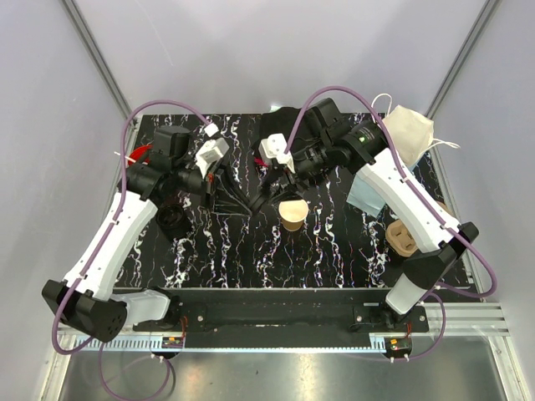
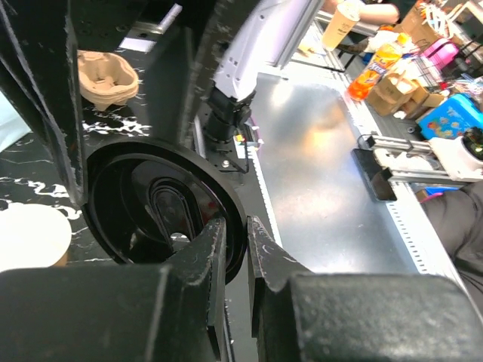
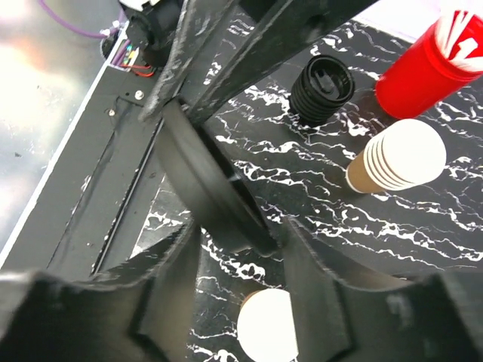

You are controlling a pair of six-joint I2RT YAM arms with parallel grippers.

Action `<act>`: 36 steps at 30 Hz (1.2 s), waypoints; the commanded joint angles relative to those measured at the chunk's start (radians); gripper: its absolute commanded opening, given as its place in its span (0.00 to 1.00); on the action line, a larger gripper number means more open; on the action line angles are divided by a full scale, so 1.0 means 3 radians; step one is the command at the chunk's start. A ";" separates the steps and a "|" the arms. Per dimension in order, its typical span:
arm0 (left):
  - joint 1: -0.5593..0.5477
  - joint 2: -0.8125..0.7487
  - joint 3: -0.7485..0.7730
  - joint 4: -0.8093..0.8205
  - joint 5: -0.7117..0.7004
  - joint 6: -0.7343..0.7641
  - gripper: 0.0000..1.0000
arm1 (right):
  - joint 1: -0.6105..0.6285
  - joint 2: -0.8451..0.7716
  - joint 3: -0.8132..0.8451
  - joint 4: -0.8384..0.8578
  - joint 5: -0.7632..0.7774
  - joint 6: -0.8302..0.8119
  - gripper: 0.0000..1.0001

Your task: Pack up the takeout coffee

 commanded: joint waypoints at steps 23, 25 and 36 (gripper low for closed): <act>0.0042 -0.0158 -0.0002 0.0591 -0.0747 -0.0333 0.87 | 0.0012 -0.0362 -0.0459 0.0393 0.0114 0.0653 0.20; -0.0055 -0.0138 0.0044 0.0459 -0.1027 -0.0185 0.91 | 0.0017 -0.0347 -0.0464 0.0454 0.0155 0.0791 0.20; -0.0546 -0.0035 0.0070 0.0289 -0.1913 0.0025 0.95 | 0.0098 -0.0214 -0.0475 0.0587 0.0539 0.1077 0.18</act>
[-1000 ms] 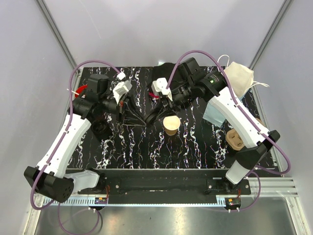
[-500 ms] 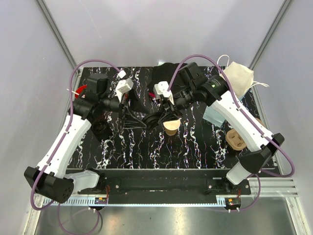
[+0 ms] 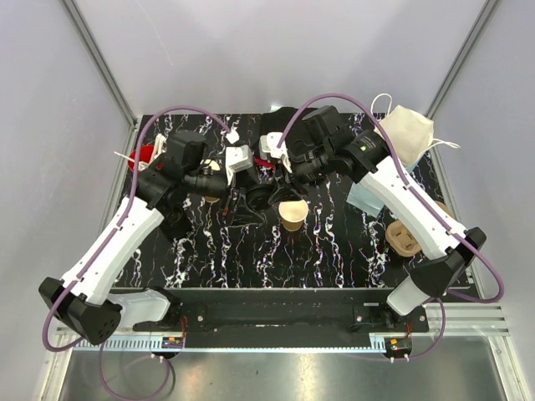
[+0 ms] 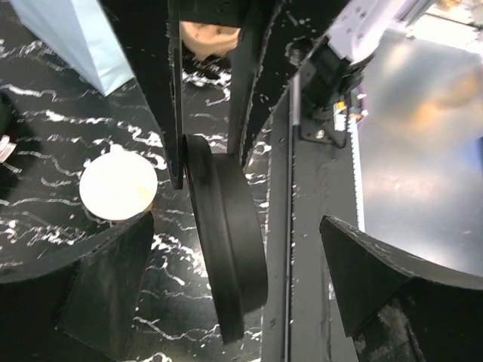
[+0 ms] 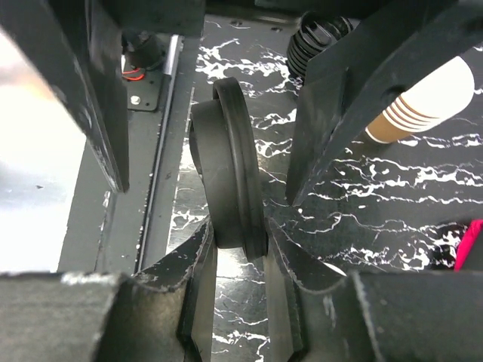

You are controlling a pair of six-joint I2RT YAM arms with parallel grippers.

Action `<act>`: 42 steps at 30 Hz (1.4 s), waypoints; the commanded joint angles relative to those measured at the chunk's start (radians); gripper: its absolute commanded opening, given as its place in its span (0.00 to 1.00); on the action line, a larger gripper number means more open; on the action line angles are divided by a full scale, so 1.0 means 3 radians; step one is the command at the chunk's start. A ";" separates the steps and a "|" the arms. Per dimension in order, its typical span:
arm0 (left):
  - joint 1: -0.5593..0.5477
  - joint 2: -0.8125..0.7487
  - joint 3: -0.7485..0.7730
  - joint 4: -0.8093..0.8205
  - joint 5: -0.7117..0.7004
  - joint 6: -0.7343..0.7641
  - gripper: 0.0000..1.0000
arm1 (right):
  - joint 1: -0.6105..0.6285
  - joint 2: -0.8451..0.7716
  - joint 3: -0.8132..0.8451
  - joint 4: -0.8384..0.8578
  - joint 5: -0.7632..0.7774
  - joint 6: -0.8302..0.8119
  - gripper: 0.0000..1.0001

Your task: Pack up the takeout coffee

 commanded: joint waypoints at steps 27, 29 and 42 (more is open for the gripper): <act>-0.0102 0.0022 0.0105 0.0142 -0.0319 -0.0007 0.84 | 0.0250 -0.0050 -0.0249 0.0103 0.0437 -0.0045 0.17; -0.0020 -0.0004 0.0069 0.0265 -0.0242 -0.0109 0.85 | 0.0250 -0.0106 -0.0311 0.0185 0.0422 -0.0020 0.17; 0.0057 -0.0024 -0.0064 0.0378 -0.0170 -0.0176 0.85 | 0.0250 -0.0255 -0.0428 0.0370 0.0478 0.0078 0.16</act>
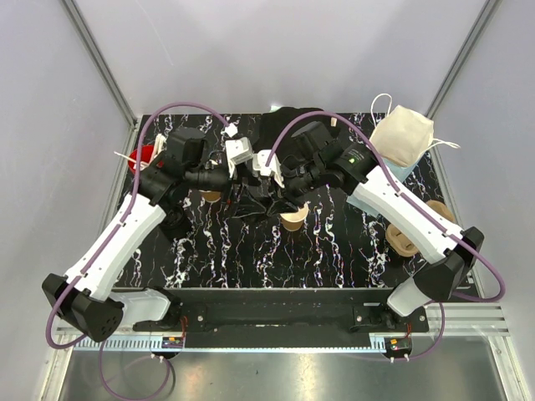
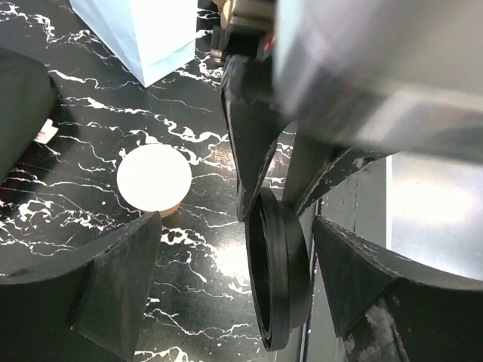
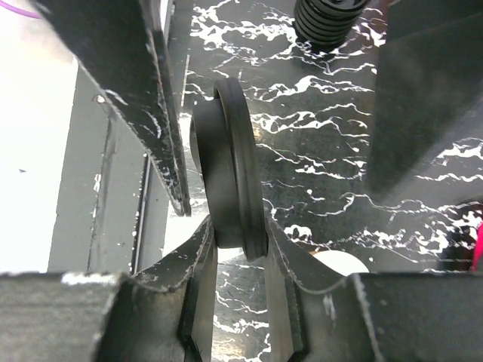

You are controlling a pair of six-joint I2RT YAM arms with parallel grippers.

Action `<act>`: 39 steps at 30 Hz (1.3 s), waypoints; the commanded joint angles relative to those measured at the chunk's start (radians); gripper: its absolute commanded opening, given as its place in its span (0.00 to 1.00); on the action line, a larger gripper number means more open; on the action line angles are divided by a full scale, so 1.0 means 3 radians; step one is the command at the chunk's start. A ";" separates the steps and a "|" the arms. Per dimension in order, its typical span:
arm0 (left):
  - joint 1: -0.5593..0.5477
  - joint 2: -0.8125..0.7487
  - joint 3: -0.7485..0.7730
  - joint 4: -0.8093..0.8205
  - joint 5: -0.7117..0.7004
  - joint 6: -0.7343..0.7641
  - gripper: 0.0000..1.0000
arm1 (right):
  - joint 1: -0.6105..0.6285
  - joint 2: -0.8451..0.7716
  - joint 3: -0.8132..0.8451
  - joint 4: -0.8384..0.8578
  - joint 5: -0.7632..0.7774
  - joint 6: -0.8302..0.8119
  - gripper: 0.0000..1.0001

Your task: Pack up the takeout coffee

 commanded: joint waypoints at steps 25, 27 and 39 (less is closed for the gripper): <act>0.0016 -0.0134 -0.0159 0.0164 0.0133 0.0051 0.50 | 0.0022 -0.0170 0.0129 0.0207 0.0179 0.0057 0.15; 0.0016 -0.0134 -0.0159 0.0169 0.0117 0.0046 0.42 | 0.0022 -0.0165 0.0134 0.0202 0.0189 0.0057 0.16; 0.0098 -0.0108 -0.0199 0.0460 -0.0128 -0.0388 0.18 | 0.0022 -0.0277 0.0150 0.0263 0.0729 -0.0024 0.63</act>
